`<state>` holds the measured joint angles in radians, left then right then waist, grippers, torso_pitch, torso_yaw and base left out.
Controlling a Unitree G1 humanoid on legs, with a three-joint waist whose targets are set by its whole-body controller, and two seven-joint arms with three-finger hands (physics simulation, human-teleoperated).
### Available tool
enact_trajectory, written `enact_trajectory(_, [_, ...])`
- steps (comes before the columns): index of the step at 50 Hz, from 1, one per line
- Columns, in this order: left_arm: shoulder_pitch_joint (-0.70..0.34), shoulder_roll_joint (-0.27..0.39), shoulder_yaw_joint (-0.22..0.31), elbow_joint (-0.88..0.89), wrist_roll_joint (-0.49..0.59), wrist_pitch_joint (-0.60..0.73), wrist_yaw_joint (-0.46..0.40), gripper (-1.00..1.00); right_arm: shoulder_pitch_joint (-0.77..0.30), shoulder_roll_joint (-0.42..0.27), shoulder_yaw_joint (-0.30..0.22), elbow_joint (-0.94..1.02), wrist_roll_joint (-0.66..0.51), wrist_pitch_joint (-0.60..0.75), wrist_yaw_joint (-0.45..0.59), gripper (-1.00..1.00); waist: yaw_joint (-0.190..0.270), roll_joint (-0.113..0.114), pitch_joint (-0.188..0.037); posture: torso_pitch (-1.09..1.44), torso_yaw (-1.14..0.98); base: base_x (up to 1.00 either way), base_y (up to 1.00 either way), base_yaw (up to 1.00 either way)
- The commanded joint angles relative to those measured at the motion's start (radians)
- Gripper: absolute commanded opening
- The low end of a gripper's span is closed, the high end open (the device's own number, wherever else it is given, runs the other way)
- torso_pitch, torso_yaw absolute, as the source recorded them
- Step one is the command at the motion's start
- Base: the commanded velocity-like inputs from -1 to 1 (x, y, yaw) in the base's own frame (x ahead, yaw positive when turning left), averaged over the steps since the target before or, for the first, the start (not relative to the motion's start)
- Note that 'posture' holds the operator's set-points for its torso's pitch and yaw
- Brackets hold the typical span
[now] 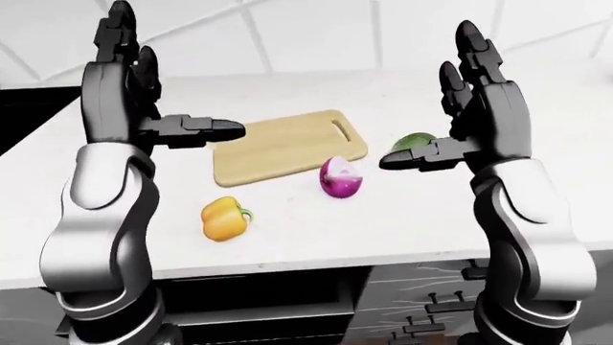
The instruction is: Place the avocado, onion, tomato and bell pepper on the cutting board.
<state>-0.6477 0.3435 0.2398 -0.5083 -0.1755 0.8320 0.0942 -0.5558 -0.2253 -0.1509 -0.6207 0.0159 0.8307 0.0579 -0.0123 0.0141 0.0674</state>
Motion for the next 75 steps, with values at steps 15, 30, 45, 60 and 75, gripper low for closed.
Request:
enact_trajectory(15, [0.025, 0.02, 0.056, -0.164, -0.034, 0.07, -0.027, 1.0, -0.055, 0.0, 0.012, -0.02, -0.024, -0.005, 0.01, 1.0, 0.014, -0.01, -0.051, 0.0, 0.0, 0.0, 0.0, 0.0])
enact_trajectory(30, [0.078, 0.079, 0.134, -0.426, -0.332, 0.301, -0.026, 1.0, 0.01, 0.031, 0.014, -0.005, -0.027, -0.086, 0.008, 1.0, 0.012, 0.002, -0.049, 0.0, 0.0, 0.0, 0.0, 0.0])
enact_trajectory(45, [0.255, 0.048, -0.021, -0.53, -0.012, 0.224, -0.255, 1.0, 0.028, 0.03, 0.016, -0.041, -0.031, -0.07, 0.004, 1.0, 0.013, -0.003, -0.045, 0.0, 0.0, 0.0, 0.0, 0.0])
enact_trajectory(60, [0.378, -0.063, -0.06, -0.52, 0.377, 0.101, -0.577, 1.0, 0.028, 0.036, 0.014, -0.03, -0.033, -0.082, 0.003, 1.0, 0.019, -0.013, -0.049, 0.0, 0.0, 0.0, 0.0, 0.0])
enact_trajectory(75, [0.452, -0.135, -0.056, -0.374, 0.492, -0.08, -0.642, 1.0, 0.045, 0.036, 0.013, -0.053, -0.032, -0.069, 0.007, 1.0, 0.023, -0.019, -0.055, 0.0, 0.0, 0.0, 0.0, 0.0])
